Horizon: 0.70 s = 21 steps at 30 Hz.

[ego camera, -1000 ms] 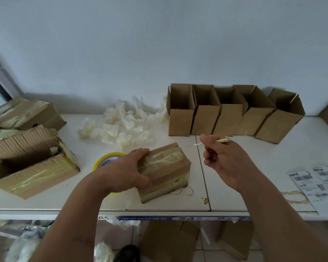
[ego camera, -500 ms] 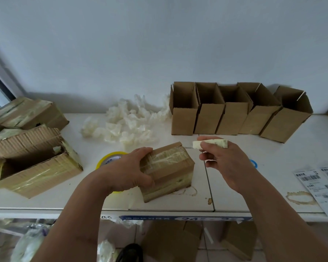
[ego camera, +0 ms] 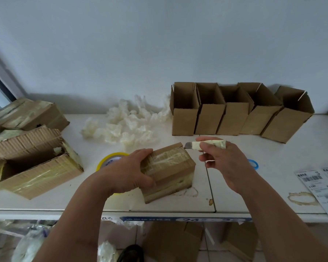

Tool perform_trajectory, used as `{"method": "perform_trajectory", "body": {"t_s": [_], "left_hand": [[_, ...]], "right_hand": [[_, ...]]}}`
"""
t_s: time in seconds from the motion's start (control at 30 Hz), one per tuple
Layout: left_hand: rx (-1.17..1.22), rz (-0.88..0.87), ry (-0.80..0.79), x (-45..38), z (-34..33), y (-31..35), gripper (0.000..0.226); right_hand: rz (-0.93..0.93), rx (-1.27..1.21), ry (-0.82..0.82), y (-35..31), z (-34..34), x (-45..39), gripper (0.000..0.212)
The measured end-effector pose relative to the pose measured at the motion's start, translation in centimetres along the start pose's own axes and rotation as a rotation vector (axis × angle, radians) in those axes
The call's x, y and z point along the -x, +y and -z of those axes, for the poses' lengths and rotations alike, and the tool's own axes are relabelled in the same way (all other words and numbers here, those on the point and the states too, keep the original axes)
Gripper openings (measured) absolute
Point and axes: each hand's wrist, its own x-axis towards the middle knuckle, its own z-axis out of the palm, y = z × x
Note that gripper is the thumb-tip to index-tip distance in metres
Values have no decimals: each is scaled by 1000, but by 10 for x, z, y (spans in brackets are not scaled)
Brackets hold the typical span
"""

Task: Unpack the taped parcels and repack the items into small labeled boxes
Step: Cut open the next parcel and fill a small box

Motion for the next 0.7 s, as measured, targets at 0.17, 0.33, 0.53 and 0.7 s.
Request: {"method": "perform_trajectory", "body": {"t_s": [0.17,0.33,0.53,0.7], "left_hand": [[37,34,-12,1,1,5,100],[49,47,-9,1,0,8,101],[41,64,-2,5,-2,11,101],[-133,86,78,9,-9,18,99]], "right_hand": [[-14,76,30,-2,3,5,17],[-28,136,23,-6,8,18,18],[-82,197,17,-10,19,28,16],[-134,132,143,-2,24,26,20]]}}
